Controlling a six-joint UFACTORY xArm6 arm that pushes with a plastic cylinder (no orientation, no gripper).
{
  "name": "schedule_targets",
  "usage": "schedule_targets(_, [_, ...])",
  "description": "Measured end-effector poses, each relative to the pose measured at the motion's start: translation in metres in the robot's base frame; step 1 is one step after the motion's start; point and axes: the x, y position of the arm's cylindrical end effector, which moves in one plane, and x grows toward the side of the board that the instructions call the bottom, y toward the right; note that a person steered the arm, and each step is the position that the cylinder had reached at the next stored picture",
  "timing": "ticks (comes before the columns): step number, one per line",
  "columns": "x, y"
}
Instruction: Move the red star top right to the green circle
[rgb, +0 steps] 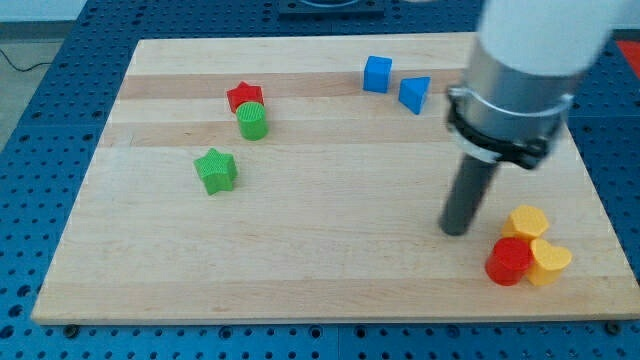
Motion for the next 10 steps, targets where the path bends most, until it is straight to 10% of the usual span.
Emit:
schedule_targets(4, [-0.052, -0.407])
schedule_targets(7, [-0.184, -0.366])
schedule_targets(10, [-0.184, -0.248])
